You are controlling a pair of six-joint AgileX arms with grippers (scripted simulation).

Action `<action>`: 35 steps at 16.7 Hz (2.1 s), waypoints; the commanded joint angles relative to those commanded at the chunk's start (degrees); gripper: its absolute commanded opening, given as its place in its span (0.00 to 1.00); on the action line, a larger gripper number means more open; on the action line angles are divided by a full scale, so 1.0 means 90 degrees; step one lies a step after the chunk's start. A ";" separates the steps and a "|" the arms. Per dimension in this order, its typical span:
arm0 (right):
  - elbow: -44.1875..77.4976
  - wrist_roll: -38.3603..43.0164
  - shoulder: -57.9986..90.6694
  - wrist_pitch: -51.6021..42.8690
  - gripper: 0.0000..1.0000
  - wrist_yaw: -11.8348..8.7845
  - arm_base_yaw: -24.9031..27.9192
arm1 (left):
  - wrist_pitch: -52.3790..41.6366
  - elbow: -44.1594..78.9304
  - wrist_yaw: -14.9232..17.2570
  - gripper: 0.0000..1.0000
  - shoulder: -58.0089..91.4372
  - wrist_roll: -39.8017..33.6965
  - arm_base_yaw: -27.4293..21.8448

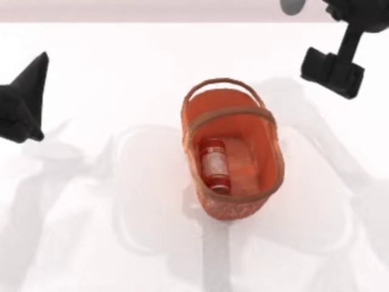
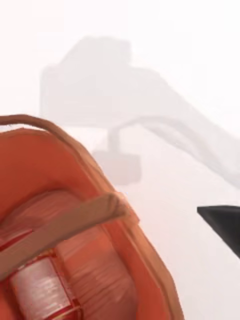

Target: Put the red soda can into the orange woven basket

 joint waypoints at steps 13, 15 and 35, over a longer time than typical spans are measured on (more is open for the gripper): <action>0.4436 -0.1938 0.4470 -0.3233 1.00 0.0055 0.1232 | -0.1963 -0.2883 -0.2513 1.00 -0.4547 0.0464 0.0451; 0.4436 -0.1938 0.4470 -0.3233 1.00 0.0055 0.1232 | -0.1963 -0.2883 -0.2513 1.00 -0.4547 0.0464 0.0451; 0.3393 -0.1939 0.4178 -0.2482 0.47 0.0051 0.1234 | -0.1963 -0.2883 -0.2513 1.00 -0.4547 0.0464 0.0451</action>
